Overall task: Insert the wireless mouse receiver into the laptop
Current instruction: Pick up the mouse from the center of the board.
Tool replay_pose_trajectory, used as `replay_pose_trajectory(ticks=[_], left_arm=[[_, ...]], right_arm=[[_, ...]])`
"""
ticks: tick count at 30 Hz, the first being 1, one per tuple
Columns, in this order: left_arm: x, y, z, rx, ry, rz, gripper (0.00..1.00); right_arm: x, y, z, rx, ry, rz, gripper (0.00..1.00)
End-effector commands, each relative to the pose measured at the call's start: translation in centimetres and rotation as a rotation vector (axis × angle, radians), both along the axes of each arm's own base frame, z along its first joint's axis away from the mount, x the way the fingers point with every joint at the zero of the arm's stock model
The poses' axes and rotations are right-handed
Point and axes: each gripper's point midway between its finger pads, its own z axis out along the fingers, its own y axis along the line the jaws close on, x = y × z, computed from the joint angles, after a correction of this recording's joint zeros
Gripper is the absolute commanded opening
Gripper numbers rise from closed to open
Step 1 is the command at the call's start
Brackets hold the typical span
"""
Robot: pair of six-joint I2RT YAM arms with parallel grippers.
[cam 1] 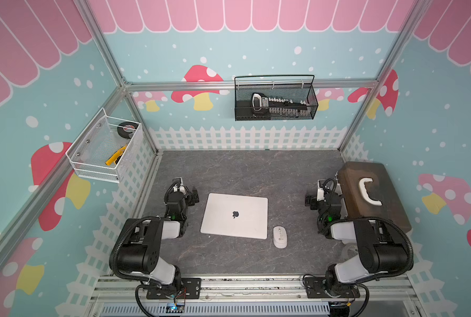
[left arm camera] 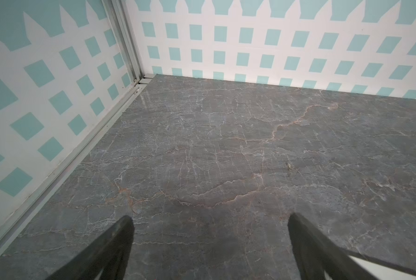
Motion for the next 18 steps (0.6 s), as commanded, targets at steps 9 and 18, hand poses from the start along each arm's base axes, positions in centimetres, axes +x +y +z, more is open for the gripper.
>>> replay_pose_trajectory(ticks=[9,18], left_arm=[[0.38,-0.1,1.21,0.008,-0.042,-0.011,0.99],[0.41,-0.09,1.22,0.007,-0.042,-0.011,0.99]], right_arm=[[0.2,-0.01,0.56,0.001,-0.02,0.001,0.99],[0.2,-0.01,0.53,0.002,-0.019,0.001,0.99]])
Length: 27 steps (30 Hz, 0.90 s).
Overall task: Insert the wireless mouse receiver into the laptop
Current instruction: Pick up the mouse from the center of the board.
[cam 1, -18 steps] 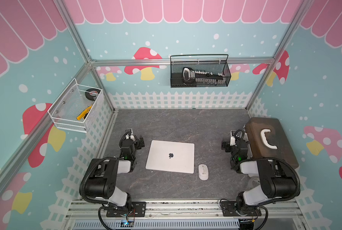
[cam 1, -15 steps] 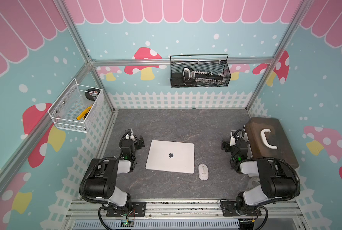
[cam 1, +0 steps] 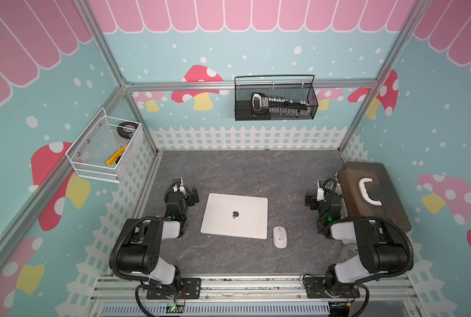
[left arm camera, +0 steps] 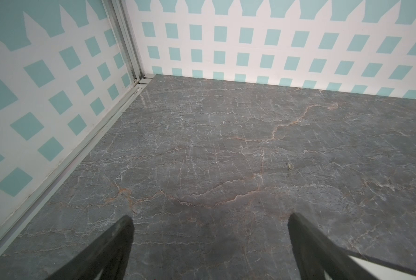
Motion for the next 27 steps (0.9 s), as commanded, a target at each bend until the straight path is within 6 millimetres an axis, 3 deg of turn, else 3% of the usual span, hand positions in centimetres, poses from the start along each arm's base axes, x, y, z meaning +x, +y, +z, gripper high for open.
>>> replay_pose_trajectory(ticks=[1,6,9,12,14,16,18,22,27], left_arm=[[0.4,-0.2,1.2,0.006,-0.042,-0.013,0.99],[0.4,-0.2,1.2,0.006,-0.04,-0.013,0.99],[0.4,-0.1,1.7,0.019,-0.047,0.002,0.99],[1.4,0.0,4.3,0.031,0.07,0.025,0.99],[2.3,-0.2,7.2,-0.023,0.127,0.031,1.0],[2.7,-0.9,9.6,-0.106,0.14,0.018,0.99],[2.6,-2.7,11.2,-0.228,0.139,-0.074,0.99],[1.1,-8.1,13.6,-0.415,0.127,-0.331,0.99],[-2.6,-15.5,12.6,-0.364,0.279,-0.566,0.99]], right_arm=[[0.2,0.0,0.5,0.002,-0.018,0.001,0.99],[0.1,-0.3,1.0,0.004,-0.034,-0.015,0.99],[-0.2,-0.8,3.7,0.012,-0.015,-0.052,0.99],[-0.8,-1.2,7.7,0.198,0.025,-0.149,0.99],[-2.1,-1.1,8.4,0.449,0.105,-0.274,0.99],[-2.2,2.8,9.9,0.491,0.169,-0.046,0.99],[-3.0,4.1,10.0,0.557,0.231,-0.015,0.99],[-6.6,4.7,7.4,0.486,0.499,-0.073,0.96],[-11.0,7.2,5.7,0.274,0.732,-0.041,0.95]])
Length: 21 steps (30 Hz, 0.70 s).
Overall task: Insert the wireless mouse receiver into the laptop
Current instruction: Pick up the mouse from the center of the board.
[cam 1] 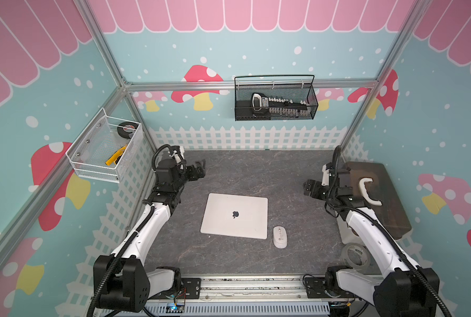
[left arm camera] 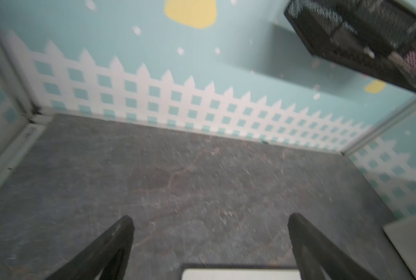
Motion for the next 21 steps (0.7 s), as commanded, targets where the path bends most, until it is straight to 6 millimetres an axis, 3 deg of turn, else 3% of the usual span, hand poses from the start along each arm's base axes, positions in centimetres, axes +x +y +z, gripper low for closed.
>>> replay_pose_trajectory(ticks=[1,6,9,15,21], left_arm=[[-4.5,-6.5,-3.3,0.021,0.2,-0.257,0.99],[-8.8,-11.7,-5.4,0.164,0.258,-0.422,0.99],[-9.7,-12.4,-5.6,0.158,0.257,-0.436,0.98],[-8.9,-11.3,-3.7,0.122,0.157,-0.337,0.99],[-7.1,-6.9,-3.4,0.085,0.126,-0.028,0.95]], right_arm=[[-6.0,0.8,-3.2,-0.133,0.286,0.059,0.95],[-9.4,4.6,-6.3,-0.22,0.43,0.188,0.95],[-10.9,6.9,-8.0,-0.239,0.485,0.242,0.95],[-13.7,10.8,-9.8,-0.274,0.524,0.309,0.96],[-16.0,12.0,-12.1,-0.296,0.57,0.323,0.94]])
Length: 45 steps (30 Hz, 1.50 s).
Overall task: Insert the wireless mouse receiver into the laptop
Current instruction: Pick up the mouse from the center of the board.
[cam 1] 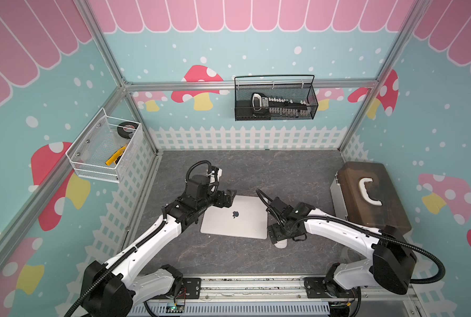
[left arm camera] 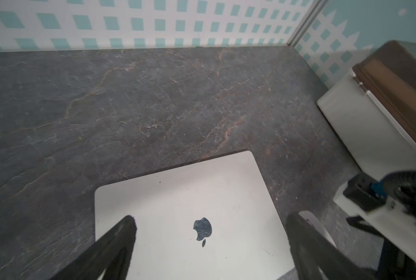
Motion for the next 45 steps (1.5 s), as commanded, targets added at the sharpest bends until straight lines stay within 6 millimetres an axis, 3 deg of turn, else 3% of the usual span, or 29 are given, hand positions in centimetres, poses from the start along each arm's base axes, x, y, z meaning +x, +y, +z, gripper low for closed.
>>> replay_pose_trajectory(ticks=[1,9,15,26,30,38,45], left_arm=[[1.4,2.8,0.5,-0.008,-0.029,0.189,0.95],[0.2,0.2,0.5,-0.019,-0.017,0.005,0.94],[-0.1,-0.4,0.5,-0.034,-0.008,-0.031,0.94],[-0.9,-2.2,1.1,-0.081,0.011,-0.139,0.92],[-1.3,-3.3,1.8,-0.112,0.017,-0.203,0.92],[-3.0,-7.3,3.3,-0.259,0.175,-0.397,0.91],[-3.2,-10.2,1.1,-0.393,0.502,-0.422,0.86]], right_arm=[[-1.2,-0.8,-1.6,-0.053,0.035,-0.064,0.93],[-1.3,-0.1,-3.9,-0.065,0.053,-0.066,0.88],[-0.8,0.3,-5.1,-0.046,0.03,-0.079,0.75],[0.3,0.3,-4.5,-0.016,-0.056,-0.076,0.52],[1.0,0.6,-2.6,0.027,-0.099,-0.042,0.47],[3.0,1.9,5.1,0.191,-0.31,0.174,0.46],[4.3,2.7,8.8,0.23,-0.45,0.265,0.47]])
